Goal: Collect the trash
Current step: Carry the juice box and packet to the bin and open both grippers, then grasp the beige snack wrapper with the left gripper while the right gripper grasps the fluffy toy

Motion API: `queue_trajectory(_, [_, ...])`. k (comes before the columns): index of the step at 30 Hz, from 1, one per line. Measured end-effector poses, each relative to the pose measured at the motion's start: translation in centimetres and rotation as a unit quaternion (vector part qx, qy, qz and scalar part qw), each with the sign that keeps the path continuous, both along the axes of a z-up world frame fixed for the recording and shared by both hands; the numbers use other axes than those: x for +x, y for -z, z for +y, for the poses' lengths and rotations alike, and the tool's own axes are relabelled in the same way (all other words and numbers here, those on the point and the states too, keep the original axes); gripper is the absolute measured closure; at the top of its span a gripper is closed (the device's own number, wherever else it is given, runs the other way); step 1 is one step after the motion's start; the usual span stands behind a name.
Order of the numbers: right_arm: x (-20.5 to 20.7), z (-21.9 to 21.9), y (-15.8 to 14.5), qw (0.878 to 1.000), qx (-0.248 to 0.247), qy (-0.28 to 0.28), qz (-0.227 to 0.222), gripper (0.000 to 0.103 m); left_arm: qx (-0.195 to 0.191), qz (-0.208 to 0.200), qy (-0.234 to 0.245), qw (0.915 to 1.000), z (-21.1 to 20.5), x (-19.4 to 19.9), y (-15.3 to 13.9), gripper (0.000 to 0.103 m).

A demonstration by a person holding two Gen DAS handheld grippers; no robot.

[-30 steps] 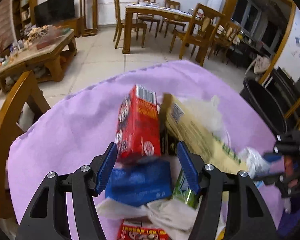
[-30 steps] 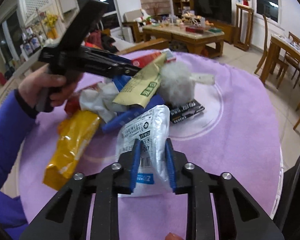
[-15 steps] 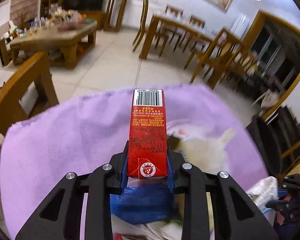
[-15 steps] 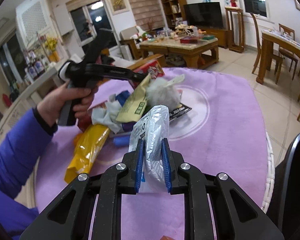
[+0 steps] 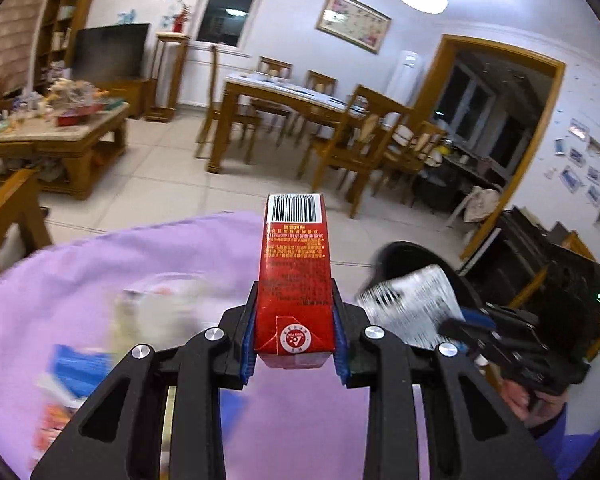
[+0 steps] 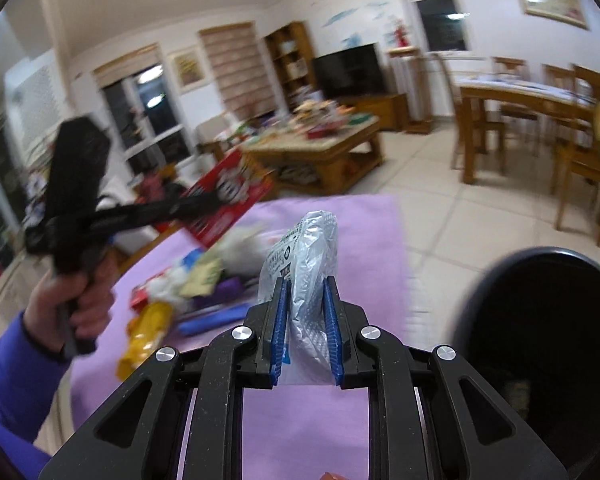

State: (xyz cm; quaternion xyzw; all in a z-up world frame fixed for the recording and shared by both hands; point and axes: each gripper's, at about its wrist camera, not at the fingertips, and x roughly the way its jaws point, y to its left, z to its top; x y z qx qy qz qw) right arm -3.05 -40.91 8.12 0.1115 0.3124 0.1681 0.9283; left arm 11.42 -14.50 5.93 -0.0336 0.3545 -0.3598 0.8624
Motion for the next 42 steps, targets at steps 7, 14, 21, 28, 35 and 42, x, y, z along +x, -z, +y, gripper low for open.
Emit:
queue_trajectory(7, [-3.2, -11.1, 1.4, 0.99, -0.01, 0.141, 0.004, 0.084, 0.0, 0.028, 0.067, 0.9974, -10.4, -2.3, 2.3, 0.073])
queue_trajectory(14, [-4.9, -18.2, 5.5, 0.977, -0.002, 0.211, 0.038, 0.084, 0.013, 0.072, 0.108, 0.9915, -18.4, -2.7, 6.2, 0.073])
queue_trajectory(21, [-4.7, -20.4, 9.4, 0.974, 0.012, 0.218, 0.059, 0.084, 0.04, 0.09, 0.119, 0.988, -22.3, -3.0, 8.4, 0.073])
queue_trajectory(28, [-4.0, -20.8, 10.4, 0.973, 0.019, 0.217, 0.071, 0.081, 0.075, 0.068, 0.118, 0.9879, -23.5, -3.8, 8.8, 0.07])
queue_trajectory(35, [-4.2, -19.7, 9.6, 0.972, 0.023, 0.222, 0.066, 0.05, 0.076, 0.042, 0.1, 0.9912, -21.8, -4.4, 7.4, 0.039])
queue_trajectory(42, [-2.8, -15.4, 7.5, 0.98, 0.015, 0.191, 0.058, 0.043, 0.053, 0.045, 0.052, 0.9962, -15.0, -4.0, 5.4, 0.039])
